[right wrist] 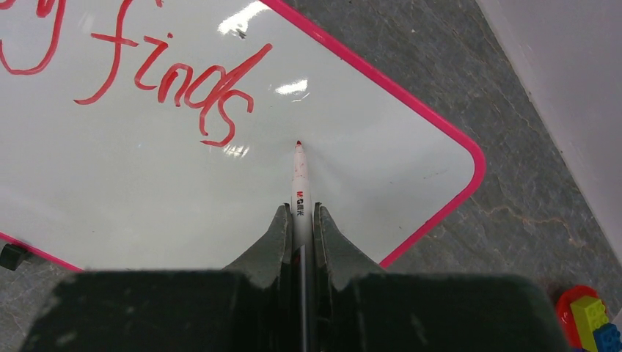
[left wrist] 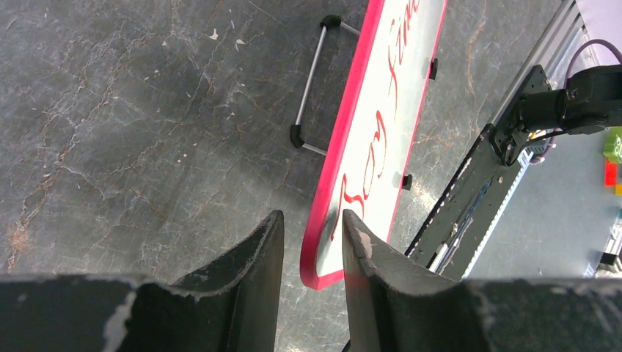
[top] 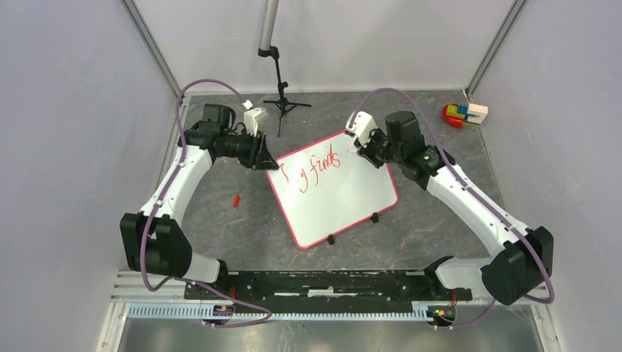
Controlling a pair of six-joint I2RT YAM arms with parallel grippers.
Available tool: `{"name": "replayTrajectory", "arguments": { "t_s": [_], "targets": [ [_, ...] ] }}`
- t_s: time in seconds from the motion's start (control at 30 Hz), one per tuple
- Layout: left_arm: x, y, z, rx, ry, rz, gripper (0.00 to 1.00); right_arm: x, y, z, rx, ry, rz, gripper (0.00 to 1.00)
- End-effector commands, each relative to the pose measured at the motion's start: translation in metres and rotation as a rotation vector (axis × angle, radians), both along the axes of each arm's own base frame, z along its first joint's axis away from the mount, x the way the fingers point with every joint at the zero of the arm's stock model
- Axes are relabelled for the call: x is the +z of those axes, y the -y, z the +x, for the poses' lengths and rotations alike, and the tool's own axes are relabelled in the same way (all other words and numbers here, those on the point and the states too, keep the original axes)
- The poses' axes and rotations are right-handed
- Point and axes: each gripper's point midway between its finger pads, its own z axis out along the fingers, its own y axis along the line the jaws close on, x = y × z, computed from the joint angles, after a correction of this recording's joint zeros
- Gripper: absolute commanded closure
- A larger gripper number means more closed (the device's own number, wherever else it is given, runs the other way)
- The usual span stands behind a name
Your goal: Write a sentence on the whiteboard
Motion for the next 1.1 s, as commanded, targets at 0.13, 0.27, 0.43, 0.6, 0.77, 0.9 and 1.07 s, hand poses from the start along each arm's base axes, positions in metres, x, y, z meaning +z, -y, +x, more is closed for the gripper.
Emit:
{"name": "replayTrajectory", "arguments": {
  "t_s": [0.13, 0.27, 0.43, 0.6, 0.77, 0.9, 1.07],
  "targets": [
    [0.001, 0.001, 0.000, -0.016, 0.009, -0.008, 0.60, 0.017, -0.001, 0.017, -0.020, 0.059, -0.002, 1.00],
    [0.001, 0.001, 0.000, -0.017, 0.012, -0.005, 0.60, 0.016, 0.000, 0.020, -0.026, 0.060, -0.010, 1.00],
    [-0.001, 0.001, 0.000, -0.016, 0.008, -0.004, 0.60, 0.020, 0.001, 0.024, -0.037, 0.069, -0.005, 1.00],
    [-0.001, 0.001, 0.000, -0.016, 0.009, -0.002, 0.60, 0.019, 0.004, 0.025, -0.043, 0.065, -0.009, 1.00],
    [-0.002, 0.000, 0.000, -0.016, 0.010, 0.000, 0.60, 0.011, 0.009, 0.018, -0.040, 0.049, -0.018, 1.00],
    [-0.003, 0.000, 0.000, -0.018, 0.008, 0.000, 0.60, -0.002, 0.009, 0.005, -0.011, 0.011, -0.015, 1.00],
    [-0.003, 0.001, 0.000, -0.020, 0.006, -0.002, 0.60, -0.011, 0.010, -0.002, 0.003, -0.011, -0.026, 1.00]
  ]
}}
